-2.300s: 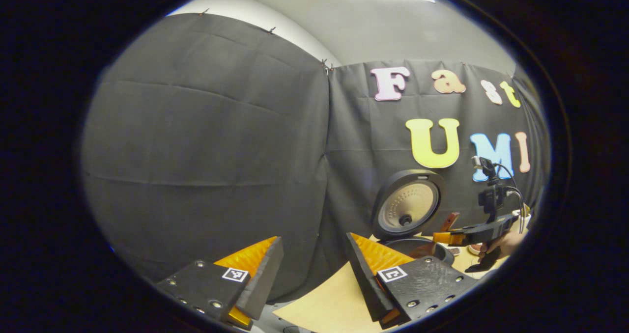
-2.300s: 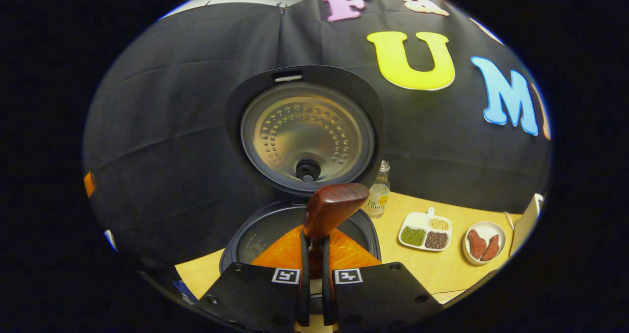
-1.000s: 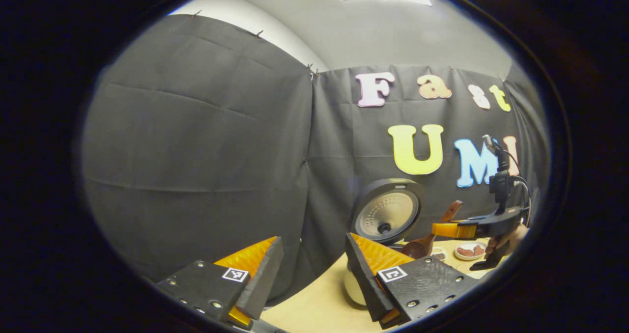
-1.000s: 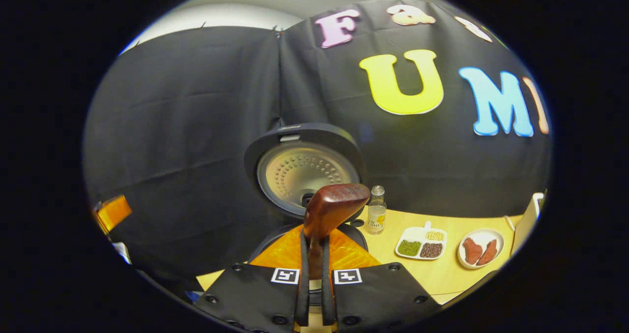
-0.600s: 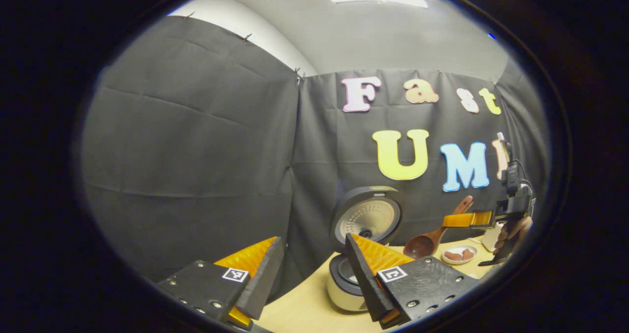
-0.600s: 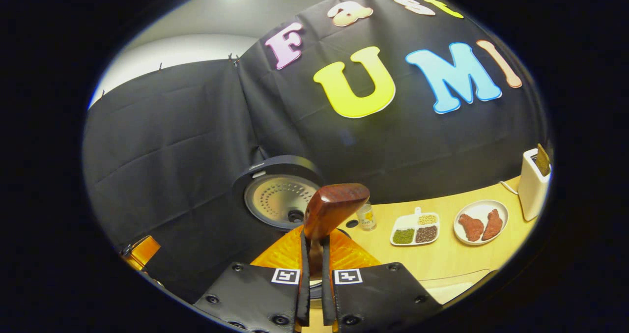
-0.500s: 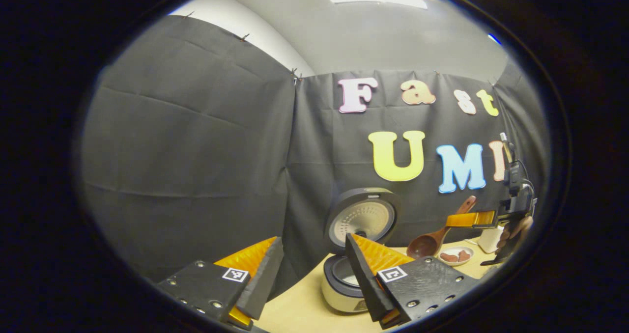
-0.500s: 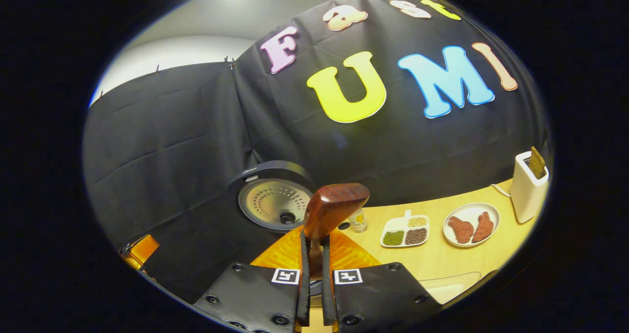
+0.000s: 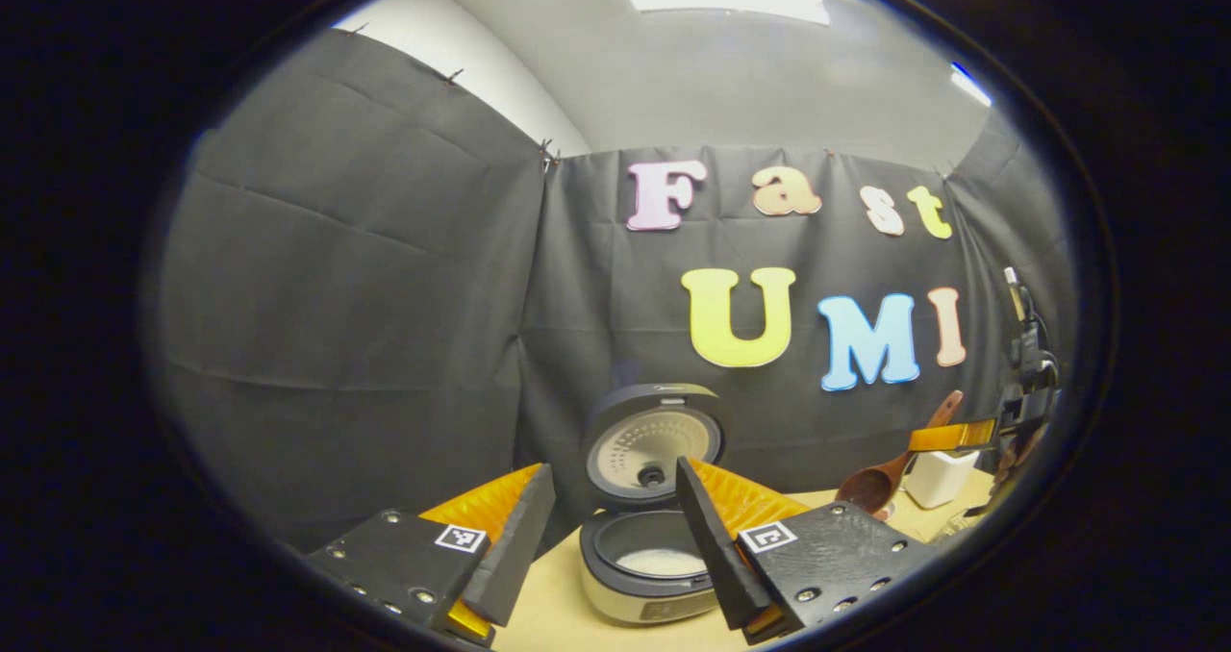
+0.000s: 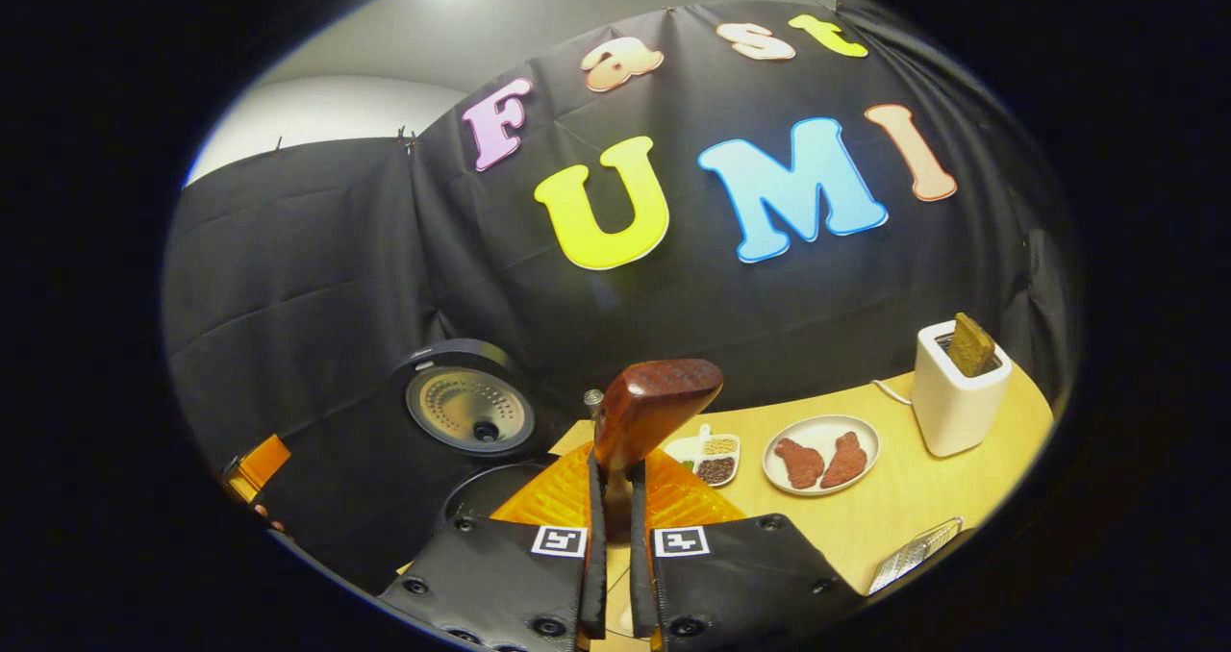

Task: Close the left gripper, press the button to open the rice cooker; take a wooden spoon from the chopstick holder with the right hand, scoop a spoonful of rice and pour it into the rice cooker, then put the wooden spoon back into the chopstick holder.

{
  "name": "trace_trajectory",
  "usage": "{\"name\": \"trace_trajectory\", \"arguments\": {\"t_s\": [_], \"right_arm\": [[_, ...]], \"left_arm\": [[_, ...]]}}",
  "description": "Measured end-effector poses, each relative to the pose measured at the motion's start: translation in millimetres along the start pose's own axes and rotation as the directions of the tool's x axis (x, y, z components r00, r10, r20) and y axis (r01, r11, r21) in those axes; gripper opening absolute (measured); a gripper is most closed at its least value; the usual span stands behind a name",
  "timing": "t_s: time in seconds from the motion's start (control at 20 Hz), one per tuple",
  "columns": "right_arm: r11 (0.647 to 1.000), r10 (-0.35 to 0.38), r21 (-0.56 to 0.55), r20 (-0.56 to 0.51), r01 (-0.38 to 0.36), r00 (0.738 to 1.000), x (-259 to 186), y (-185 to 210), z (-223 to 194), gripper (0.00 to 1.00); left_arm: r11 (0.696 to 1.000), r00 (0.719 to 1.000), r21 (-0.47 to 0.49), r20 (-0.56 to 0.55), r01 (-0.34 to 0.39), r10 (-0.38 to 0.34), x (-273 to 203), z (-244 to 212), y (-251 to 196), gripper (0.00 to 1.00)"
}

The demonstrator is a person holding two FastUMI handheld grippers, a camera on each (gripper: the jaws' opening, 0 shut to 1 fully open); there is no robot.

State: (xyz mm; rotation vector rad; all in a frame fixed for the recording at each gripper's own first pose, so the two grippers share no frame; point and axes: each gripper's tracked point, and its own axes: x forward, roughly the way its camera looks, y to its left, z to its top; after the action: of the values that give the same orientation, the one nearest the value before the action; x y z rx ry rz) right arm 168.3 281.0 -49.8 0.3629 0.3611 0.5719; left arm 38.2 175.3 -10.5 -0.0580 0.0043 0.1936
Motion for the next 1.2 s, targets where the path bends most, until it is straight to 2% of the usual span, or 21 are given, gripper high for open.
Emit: {"name": "trace_trajectory", "arguments": {"t_s": [0.6, 0.95, 1.2], "right_arm": [[0.985, -0.172, 0.032, 0.043, 0.17, 0.984, -68.4, -94.5, 15.0, 0.11], [0.963, -0.267, 0.045, 0.049, 0.265, 0.962, -107.3, -144.5, 13.2, 0.11], [0.94, -0.341, 0.035, 0.016, 0.34, 0.94, -132.4, -183.5, -4.9, 0.11]], "left_arm": [[0.995, 0.995, -0.002, 0.027, 0.097, -0.097, 10.0, 9.7, -44.5, 0.78], [0.987, 0.987, -0.009, 0.033, 0.159, -0.159, 9.1, 11.3, -82.0, 0.78], [0.982, 0.982, -0.02, 0.031, 0.189, -0.189, 7.2, 7.6, -105.7, 0.78]]}}
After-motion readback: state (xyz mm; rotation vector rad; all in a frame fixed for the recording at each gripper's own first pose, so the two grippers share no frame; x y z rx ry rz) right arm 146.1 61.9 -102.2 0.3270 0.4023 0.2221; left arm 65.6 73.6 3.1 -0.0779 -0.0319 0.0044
